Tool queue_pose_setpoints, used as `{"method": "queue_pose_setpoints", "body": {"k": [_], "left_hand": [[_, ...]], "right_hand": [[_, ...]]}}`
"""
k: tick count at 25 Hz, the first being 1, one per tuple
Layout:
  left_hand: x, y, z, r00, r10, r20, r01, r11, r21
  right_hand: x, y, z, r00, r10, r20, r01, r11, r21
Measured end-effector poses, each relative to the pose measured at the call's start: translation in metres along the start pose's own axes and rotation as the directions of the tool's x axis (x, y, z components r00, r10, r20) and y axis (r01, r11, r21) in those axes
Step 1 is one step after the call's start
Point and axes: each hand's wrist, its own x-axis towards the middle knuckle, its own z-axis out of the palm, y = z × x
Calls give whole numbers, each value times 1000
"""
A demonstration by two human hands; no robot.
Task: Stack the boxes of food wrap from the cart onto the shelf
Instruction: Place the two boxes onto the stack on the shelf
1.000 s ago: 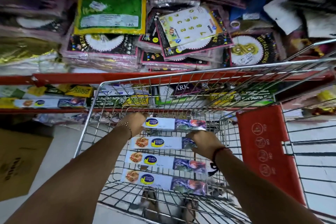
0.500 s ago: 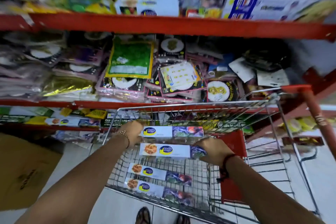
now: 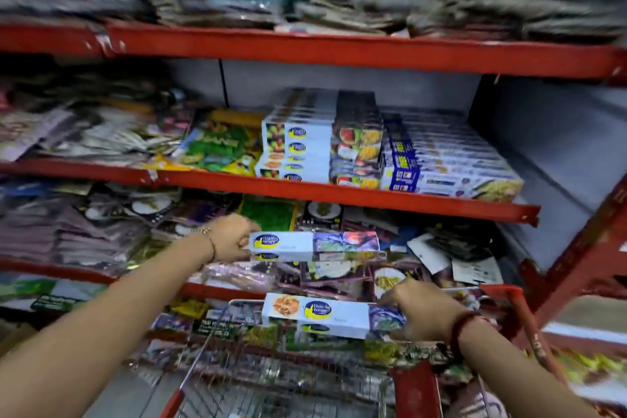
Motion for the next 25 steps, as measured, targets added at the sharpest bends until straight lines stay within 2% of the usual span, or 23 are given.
{"method": "queue_pose_setpoints", "body": {"k": [3, 9, 13, 18, 21, 25], "left_hand": [[16, -15, -59, 991, -9, -132, 11, 1000, 16], [78, -15, -121, 977, -51, -206, 63, 997, 50], [124, -21, -119, 986, -71, -150, 78, 996, 41], [165, -35, -113, 987, -38, -154, 42, 999, 25], [180, -45, -101, 977, 1, -213, 8, 999, 41], [190, -57, -90, 931, 51, -360, -53, 999, 5]], "right_hand": [[-2, 5, -40, 998, -17, -62, 15, 1000, -26], [10, 12, -64, 998, 15, -69, -17, 1000, -18], [21, 18, -66, 997, 37, -64, -39, 999, -22], [38, 21, -66, 994, 87, -67, -86, 996, 10], [48, 19, -66, 993, 101, -53, -100, 995, 12], [60, 18, -69, 991, 129, -22, -128, 991, 33]]}}
